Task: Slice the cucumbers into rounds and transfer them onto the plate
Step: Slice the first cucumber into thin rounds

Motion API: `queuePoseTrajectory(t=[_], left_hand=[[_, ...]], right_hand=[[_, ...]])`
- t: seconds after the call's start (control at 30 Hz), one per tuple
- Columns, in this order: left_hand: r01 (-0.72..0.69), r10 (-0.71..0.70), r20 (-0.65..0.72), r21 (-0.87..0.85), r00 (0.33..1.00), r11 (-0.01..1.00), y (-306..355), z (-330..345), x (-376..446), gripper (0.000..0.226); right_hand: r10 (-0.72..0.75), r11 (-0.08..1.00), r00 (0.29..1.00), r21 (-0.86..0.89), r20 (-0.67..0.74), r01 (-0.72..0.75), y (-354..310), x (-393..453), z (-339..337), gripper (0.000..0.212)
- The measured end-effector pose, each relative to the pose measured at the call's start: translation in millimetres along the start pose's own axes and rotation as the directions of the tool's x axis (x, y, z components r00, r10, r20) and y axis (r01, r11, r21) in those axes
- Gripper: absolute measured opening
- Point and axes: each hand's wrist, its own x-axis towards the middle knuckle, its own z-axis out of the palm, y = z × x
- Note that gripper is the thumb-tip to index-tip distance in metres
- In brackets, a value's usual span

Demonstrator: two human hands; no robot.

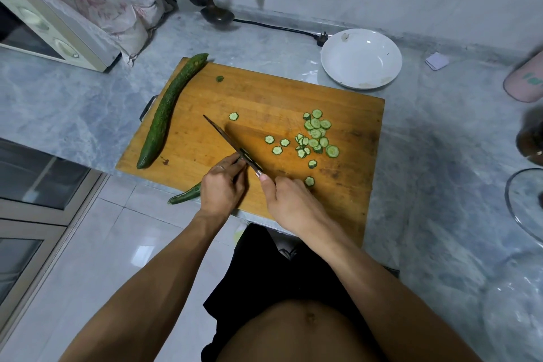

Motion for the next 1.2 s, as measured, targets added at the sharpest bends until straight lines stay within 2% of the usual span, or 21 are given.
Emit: queuePoseTrajectory(t=[0.13, 0.23, 0.33, 0.6, 0.73, 0.9, 1.2], left_hand=[[0.002, -0.002, 0.008, -0.029, 1.000, 1.000, -2.5, -7.4, -0.9, 0.026], [-0.043, 0.044, -0.013, 0.059, 0.999, 0.997, -4.3, -10.5, -4.0, 0.029], [-0.029, 0.031, -0.021, 0.088, 0.999, 0.996, -4.8, -6.9, -6.8, 0.030], [-0.039, 0.042, -0.044, 0.075, 0.998, 0.996, -3.6, -4.8, -6.6, 0.024], [-0.017, 0.018, -0.011, 0.065, 1.000, 0.998, -7.1, -1.3, -7.5, 0.034], [0.000, 0.004, -0.067, 0.048, 0.998, 0.999, -2.6, -0.5, -6.4, 0.028], [0.014, -0.013, -0.036, 0.039, 0.999, 0.999, -7.5, 2.5, -7.9, 0.035]], right_hand=[[-0.001, 1.000, 1.000, 0.013, -0.009, 0.001, 3.6, 1.8, 0.8, 0.052], [0.006, 1.000, 1.000, 0.025, -0.001, -0.006, 5.7, 6.2, -1.7, 0.052], [0.007, 0.999, 1.000, 0.033, 0.005, -0.007, 8.6, 7.5, -5.5, 0.054], [-0.042, 0.999, 0.999, -0.010, -0.018, 0.042, 1.5, -20.5, -13.7, 0.054], [-0.059, 0.997, 0.998, -0.051, -0.016, 0.058, -0.8, -24.4, -13.9, 0.055], [-0.050, 0.998, 0.998, -0.044, -0.024, 0.049, 0.0, -20.9, -11.3, 0.055], [-0.061, 0.995, 0.998, -0.081, -0.028, 0.058, -0.1, -22.2, -8.9, 0.052]])
